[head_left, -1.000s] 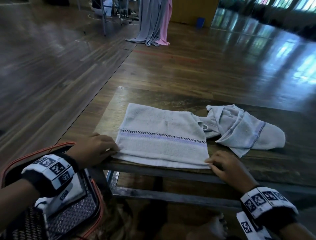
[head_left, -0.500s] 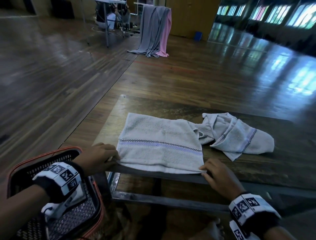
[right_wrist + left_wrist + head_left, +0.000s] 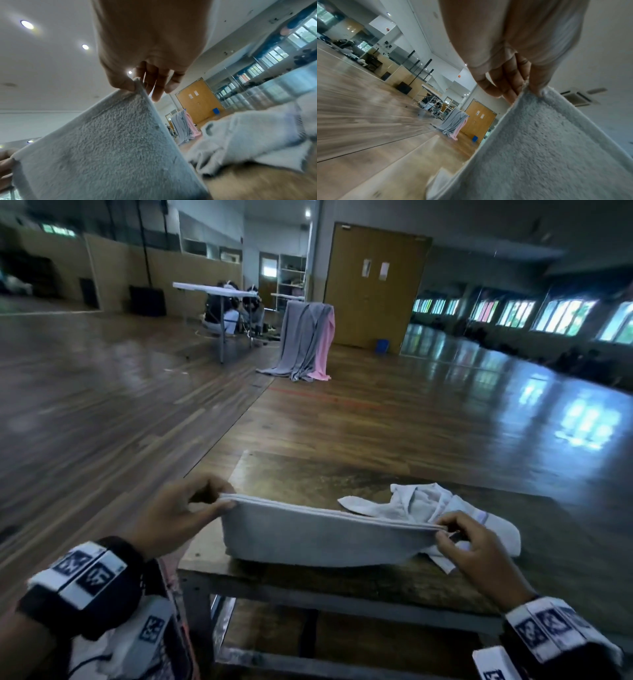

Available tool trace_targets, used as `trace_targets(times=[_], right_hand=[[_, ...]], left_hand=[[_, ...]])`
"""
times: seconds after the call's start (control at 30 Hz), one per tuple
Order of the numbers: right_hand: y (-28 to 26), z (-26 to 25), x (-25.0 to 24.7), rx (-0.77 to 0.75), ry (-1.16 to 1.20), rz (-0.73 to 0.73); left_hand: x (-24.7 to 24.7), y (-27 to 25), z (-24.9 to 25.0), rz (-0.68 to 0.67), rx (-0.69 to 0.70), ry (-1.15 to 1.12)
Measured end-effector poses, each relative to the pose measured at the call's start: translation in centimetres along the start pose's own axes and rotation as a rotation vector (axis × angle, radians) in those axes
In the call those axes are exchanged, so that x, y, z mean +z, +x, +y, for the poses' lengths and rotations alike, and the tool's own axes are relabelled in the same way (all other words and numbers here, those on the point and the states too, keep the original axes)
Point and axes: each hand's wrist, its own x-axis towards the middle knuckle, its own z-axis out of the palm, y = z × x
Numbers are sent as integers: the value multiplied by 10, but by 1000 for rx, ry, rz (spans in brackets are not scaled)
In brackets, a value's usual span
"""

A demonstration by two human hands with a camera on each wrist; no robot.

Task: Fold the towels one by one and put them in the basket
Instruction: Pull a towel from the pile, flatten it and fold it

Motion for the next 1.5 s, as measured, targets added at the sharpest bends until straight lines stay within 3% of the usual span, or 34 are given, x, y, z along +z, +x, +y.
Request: trace_targets(times=[0.17, 0.27, 0.37, 0.5, 0.6, 0.67, 0.83, 0.97, 1.07, 1.13, 1.3, 1.4, 1.5], right_hand=[[37, -20, -39, -73, 119, 85], [58, -25, -43, -91, 62, 104], [77, -22, -32, -99, -13, 129], [99, -4, -2, -90, -29, 191], [100, 17, 28, -76, -91, 258], [89, 33, 51, -35, -145, 230], [38, 66, 92, -68, -285, -82], [8, 74, 95, -165, -325, -286], [-6, 73, 94, -316, -432, -369], [-11, 76, 96, -339, -438, -368], [3, 77, 108, -227, -461, -270], [28, 71, 114, -112, -485, -243], [47, 66, 106, -86, -430, -47]], left_hand=[[-21, 38, 28, 67, 51, 30], [-27, 59, 20, 57, 49, 96], [-25, 73, 2, 48, 62, 238], [-7, 81, -27, 174, 62, 412], [15, 73, -40, 217, 170, 466], [26, 60, -51, 117, 156, 474], [39, 26, -76, -558, -92, 597], [46, -1, -84, -731, -72, 689], [47, -15, -87, -694, -21, 754], [47, -17, -90, -668, -33, 711], [52, -3, -100, -557, -76, 707], [61, 13, -101, -556, -192, 746], [57, 26, -97, -438, -155, 667]])
